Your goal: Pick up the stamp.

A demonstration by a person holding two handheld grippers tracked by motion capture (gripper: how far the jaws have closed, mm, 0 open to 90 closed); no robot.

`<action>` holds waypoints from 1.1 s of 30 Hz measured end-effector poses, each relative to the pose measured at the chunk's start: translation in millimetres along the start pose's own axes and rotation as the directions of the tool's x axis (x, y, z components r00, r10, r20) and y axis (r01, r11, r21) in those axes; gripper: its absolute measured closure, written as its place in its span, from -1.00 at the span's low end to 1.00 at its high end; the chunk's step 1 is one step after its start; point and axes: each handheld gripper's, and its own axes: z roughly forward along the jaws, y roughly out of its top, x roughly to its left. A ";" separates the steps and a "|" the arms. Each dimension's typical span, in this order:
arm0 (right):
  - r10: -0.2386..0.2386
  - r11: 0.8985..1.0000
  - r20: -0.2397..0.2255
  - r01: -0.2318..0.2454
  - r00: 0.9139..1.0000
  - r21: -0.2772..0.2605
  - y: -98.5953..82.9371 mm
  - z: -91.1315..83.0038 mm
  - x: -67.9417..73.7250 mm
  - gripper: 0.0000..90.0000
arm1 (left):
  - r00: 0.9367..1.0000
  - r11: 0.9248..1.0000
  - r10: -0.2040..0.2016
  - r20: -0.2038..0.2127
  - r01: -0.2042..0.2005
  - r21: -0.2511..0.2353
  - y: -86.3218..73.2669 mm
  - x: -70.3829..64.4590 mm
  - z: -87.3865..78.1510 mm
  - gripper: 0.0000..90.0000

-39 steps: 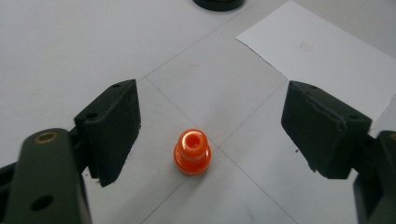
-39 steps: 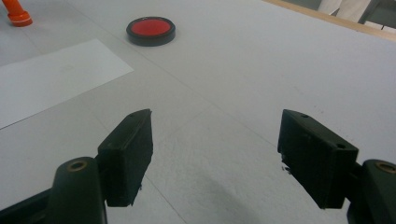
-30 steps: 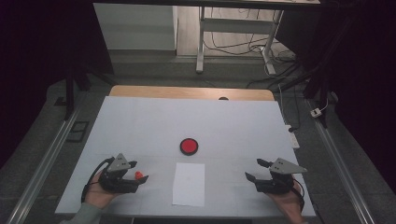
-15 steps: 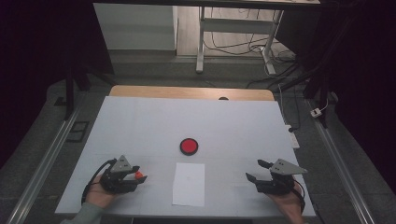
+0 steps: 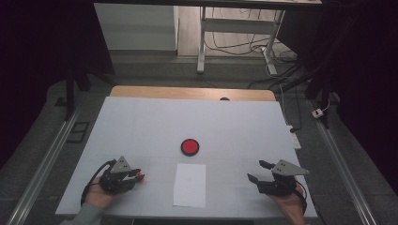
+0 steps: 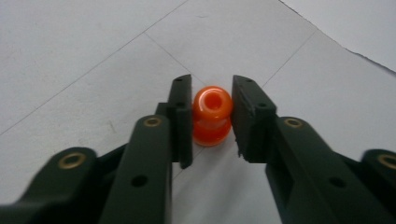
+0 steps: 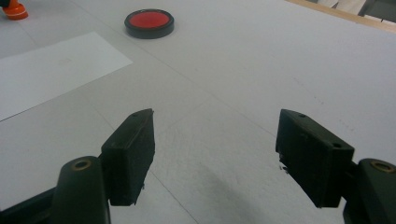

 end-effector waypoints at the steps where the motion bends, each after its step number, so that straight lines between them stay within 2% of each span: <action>1: 0.001 1.000 -0.003 -0.001 1.000 -0.002 -0.1 0.1 0.0 -0.38 | 1.000 1.000 -0.001 0.000 0.001 -0.001 -0.1 0.3 0.1 0.59; 7: -0.001 1.000 0.002 0.001 1.000 0.002 0.0 -0.3 -0.1 -0.38 | 1.000 1.000 0.004 -0.005 -0.004 -0.003 -0.1 0.8 -0.6 0.60; 19: -0.002 1.000 0.000 0.002 1.000 -0.008 0.1 -0.9 -0.5 -0.36 | 1.000 0.996 -0.022 -0.008 0.021 -0.082 1.5 3.4 -10.5 0.60; 33: -0.012 1.000 -0.006 0.011 1.000 -0.017 0.2 -0.6 0.6 -0.34 | 0.998 0.983 -0.055 0.018 0.057 -0.176 8.5 6.3 -21.1 0.60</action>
